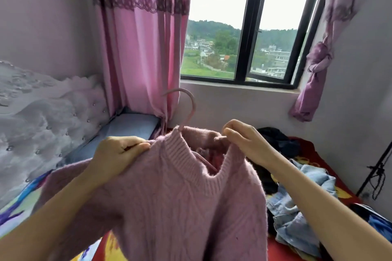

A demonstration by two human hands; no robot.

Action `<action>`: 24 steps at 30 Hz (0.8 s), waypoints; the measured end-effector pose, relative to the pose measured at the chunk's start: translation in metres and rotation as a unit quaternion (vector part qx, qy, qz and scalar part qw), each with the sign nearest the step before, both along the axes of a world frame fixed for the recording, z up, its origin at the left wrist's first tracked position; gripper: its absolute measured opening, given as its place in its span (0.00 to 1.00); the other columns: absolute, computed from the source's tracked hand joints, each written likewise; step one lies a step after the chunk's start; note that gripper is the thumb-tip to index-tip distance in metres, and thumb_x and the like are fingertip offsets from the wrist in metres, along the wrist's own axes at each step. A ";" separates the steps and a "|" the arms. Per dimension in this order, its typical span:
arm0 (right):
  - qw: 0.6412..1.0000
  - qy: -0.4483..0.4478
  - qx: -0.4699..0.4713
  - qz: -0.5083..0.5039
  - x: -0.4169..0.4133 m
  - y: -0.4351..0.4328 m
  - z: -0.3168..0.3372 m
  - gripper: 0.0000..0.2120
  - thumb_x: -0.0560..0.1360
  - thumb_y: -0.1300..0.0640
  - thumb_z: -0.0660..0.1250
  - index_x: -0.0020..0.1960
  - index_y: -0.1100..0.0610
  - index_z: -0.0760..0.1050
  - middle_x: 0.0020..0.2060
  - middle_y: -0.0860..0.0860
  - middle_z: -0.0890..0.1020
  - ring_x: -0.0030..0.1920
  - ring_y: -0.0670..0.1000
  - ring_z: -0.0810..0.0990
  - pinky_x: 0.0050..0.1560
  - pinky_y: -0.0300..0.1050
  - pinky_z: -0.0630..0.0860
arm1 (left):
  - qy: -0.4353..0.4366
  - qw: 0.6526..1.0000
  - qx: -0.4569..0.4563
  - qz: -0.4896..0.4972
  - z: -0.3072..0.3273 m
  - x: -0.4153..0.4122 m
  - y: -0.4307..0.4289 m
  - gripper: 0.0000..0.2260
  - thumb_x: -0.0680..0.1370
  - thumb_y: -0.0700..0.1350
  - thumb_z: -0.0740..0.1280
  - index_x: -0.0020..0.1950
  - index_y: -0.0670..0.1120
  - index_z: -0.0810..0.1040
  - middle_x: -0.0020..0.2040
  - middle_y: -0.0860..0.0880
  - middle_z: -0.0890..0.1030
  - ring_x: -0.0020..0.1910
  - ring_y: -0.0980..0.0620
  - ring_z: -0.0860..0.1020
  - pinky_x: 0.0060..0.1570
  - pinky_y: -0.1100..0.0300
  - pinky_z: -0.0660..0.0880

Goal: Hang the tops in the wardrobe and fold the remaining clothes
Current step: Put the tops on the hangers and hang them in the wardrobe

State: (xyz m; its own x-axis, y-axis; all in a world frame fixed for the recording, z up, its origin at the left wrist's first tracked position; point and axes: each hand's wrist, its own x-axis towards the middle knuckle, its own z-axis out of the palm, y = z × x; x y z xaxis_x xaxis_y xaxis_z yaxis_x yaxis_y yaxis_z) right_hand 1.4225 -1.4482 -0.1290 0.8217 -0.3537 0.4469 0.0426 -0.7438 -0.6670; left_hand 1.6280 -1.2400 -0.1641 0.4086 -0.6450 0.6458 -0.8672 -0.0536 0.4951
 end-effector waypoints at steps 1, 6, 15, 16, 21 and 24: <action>0.996 0.055 -0.070 -0.022 0.002 -0.003 0.002 0.09 0.75 0.50 0.66 0.44 0.56 0.77 0.29 0.43 0.75 0.31 0.40 0.70 0.39 0.34 0.66 | 0.027 1.000 -0.006 -0.003 0.000 0.001 0.001 0.05 0.64 0.66 0.61 0.35 0.79 0.72 0.36 0.77 0.76 0.42 0.73 0.76 0.45 0.67 0.71; 0.921 0.203 -0.332 0.022 0.032 0.021 -0.004 0.24 0.76 0.38 0.58 0.41 0.58 0.78 0.31 0.50 0.74 0.34 0.50 0.65 0.40 0.42 0.64 | 0.066 0.997 0.027 -0.027 0.002 -0.004 0.009 0.10 0.70 0.59 0.69 0.33 0.76 0.74 0.35 0.73 0.78 0.40 0.72 0.77 0.43 0.69 0.72; 0.952 0.148 -0.239 0.121 0.044 -0.011 0.026 0.11 0.77 0.59 0.65 0.43 0.67 0.78 0.45 0.55 0.75 0.42 0.38 0.71 0.45 0.25 0.64 | 0.132 0.979 -0.064 0.144 -0.020 0.051 0.116 0.28 0.75 0.35 0.67 0.28 0.69 0.78 0.29 0.70 0.77 0.33 0.75 0.74 0.37 0.81 0.67; 0.954 0.144 -0.226 0.135 0.051 -0.003 0.028 0.11 0.77 0.60 0.64 0.44 0.69 0.77 0.44 0.55 0.75 0.42 0.37 0.71 0.45 0.24 0.64 | 0.141 0.975 -0.071 0.156 -0.021 0.049 0.124 0.29 0.75 0.35 0.66 0.29 0.71 0.78 0.29 0.70 0.77 0.32 0.75 0.74 0.37 0.81 0.67; 0.970 0.118 -0.094 0.190 0.085 0.039 0.025 0.09 0.78 0.61 0.63 0.40 0.60 0.77 0.35 0.47 0.70 0.33 0.38 0.69 0.39 0.31 0.65 | 0.181 0.956 -0.065 0.222 -0.029 0.026 0.188 0.22 0.76 0.35 0.65 0.31 0.60 0.83 0.30 0.66 0.80 0.32 0.72 0.74 0.37 0.79 0.68; 0.971 0.083 -0.032 0.221 0.103 0.074 0.017 0.08 0.77 0.60 0.64 0.40 0.60 0.78 0.30 0.46 0.72 0.28 0.41 0.66 0.33 0.33 0.62 | 0.236 0.926 -0.086 0.282 -0.038 -0.006 0.230 0.10 0.77 0.41 0.65 0.41 0.49 0.85 0.40 0.57 0.84 0.46 0.60 0.77 0.48 0.73 0.70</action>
